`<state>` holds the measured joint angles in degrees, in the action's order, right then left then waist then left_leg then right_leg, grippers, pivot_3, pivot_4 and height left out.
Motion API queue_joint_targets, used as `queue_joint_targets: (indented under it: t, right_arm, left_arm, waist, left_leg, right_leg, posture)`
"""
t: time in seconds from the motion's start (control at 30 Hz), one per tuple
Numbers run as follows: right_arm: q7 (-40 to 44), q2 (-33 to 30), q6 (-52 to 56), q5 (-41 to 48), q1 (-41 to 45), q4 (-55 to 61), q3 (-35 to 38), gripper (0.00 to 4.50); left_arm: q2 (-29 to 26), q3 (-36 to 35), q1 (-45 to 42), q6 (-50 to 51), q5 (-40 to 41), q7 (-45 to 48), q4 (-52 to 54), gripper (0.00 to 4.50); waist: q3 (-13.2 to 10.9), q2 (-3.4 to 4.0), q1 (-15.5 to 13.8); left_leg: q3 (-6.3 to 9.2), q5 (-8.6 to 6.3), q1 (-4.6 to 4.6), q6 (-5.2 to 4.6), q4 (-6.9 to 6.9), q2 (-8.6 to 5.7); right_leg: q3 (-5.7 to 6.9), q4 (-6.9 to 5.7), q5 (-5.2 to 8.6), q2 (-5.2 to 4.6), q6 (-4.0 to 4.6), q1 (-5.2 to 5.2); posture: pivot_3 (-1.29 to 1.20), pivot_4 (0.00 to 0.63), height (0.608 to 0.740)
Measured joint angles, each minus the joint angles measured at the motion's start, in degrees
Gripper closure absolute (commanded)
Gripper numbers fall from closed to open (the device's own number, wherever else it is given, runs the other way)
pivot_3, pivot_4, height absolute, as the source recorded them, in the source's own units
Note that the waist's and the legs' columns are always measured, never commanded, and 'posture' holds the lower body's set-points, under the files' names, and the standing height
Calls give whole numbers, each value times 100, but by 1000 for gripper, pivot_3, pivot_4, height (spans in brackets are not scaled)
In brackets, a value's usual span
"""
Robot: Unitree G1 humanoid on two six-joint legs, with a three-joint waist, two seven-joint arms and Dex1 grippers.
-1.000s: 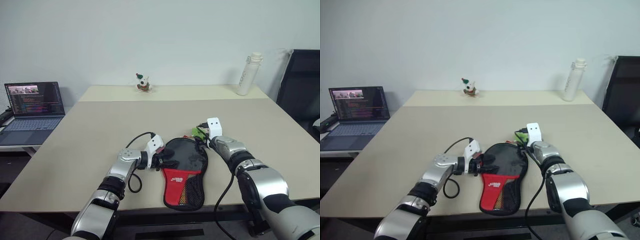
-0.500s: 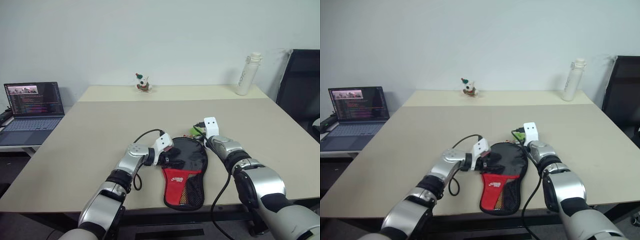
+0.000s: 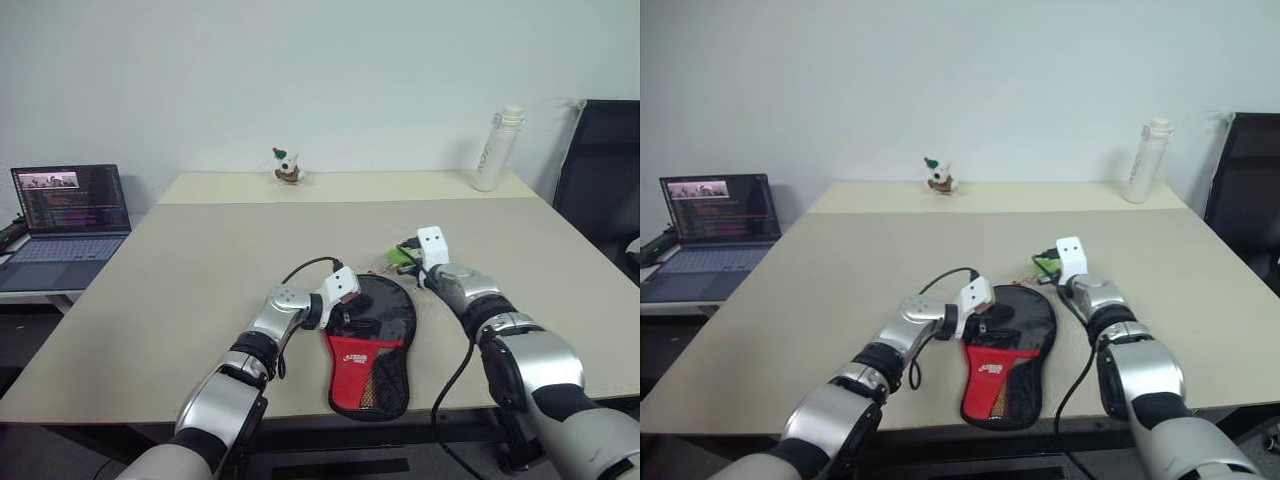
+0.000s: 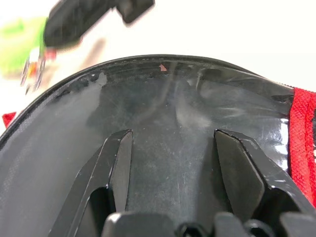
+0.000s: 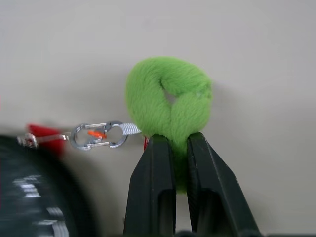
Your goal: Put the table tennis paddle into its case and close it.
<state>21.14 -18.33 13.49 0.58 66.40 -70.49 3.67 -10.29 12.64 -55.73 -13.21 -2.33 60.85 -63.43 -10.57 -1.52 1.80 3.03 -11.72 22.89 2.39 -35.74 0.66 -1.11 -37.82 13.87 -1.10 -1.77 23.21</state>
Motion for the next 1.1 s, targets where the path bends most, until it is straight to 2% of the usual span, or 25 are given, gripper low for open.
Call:
queue_joint_targets:
  t: [0.13, 0.23, 0.3, 0.47, 0.67, 0.83, 0.97, 1.1]
  right_arm:
    - [351, -401, 435, -37, -907, 949, -79, 4479]
    - [655, -739, 1238, 80, -2015, 2908, -107, 4479]
    - [870, -1086, 2031, 193, -2969, 4609, -112, 4479]
    - [1437, -1963, 3878, 866, -4780, 8002, 146, 4479]
    - [2160, -2724, 5551, 2183, -6384, 10846, 923, 4479]
    - [2246, -3111, 5739, 2562, -6941, 11726, 1037, 4479]
    - [2523, -3817, 5176, 2585, -7979, 12194, 1055, 4479]
    - [2680, -3992, 4691, 2604, -8316, 12422, 966, 4479]
  left_arm:
    - [112, -63, -12, 12, 0, -19, -62, 1643]
    - [201, -85, -51, 25, -4, -33, -144, 1643]
    - [296, -84, -86, 26, -19, -64, -182, 1643]
    - [373, -96, -147, 24, -49, -131, -268, 1643]
    - [496, -99, -212, 2, -98, -196, -390, 1643]
    - [638, -97, -257, -28, -140, -271, -430, 1643]
    - [732, -82, -279, -96, -162, -282, -449, 1643]
    - [748, -81, -303, -99, -221, -294, -465, 1643]
  waist:
    - [4, 5, -47]
    - [11, 21, -88]
    - [13, 24, -176]
    - [18, 34, -199]
    - [17, 27, -206]
    - [18, 26, -213]
    - [19, 27, -311]
    - [18, 21, -311]
  left_leg:
    - [7, 0, 7, 0, -1, -8]
    - [8, 0, 13, 0, -7, -18]
    - [19, -1, 26, 0, -9, -20]
    - [24, -3, 32, 0, -19, -22]
    - [27, -4, 30, 1, -20, -17]
    - [27, -6, 59, 2, -21, -26]
    - [28, -23, 80, -13, -24, -34]
    - [26, -30, 80, -15, -30, -33]
  right_leg:
    - [5, 6, 0, -7, -1, -2]
    - [5, 10, 3, -16, -8, -3]
    - [15, 18, 5, -18, -15, 0]
    - [19, 25, 6, -19, -19, -1]
    - [27, 52, 4, -19, -25, -13]
    - [27, 91, -11, -27, -49, -7]
    - [29, 99, 1, -32, -66, 2]
    - [27, 102, 5, -31, -73, 2]
  posture:
    - [0, 150, 740]
    - [0, 150, 740]
    - [0, 150, 740]
    - [0, 150, 740]
    - [0, 150, 740]
    - [0, 150, 740]
    - [0, 150, 740]
    - [0, 150, 740]
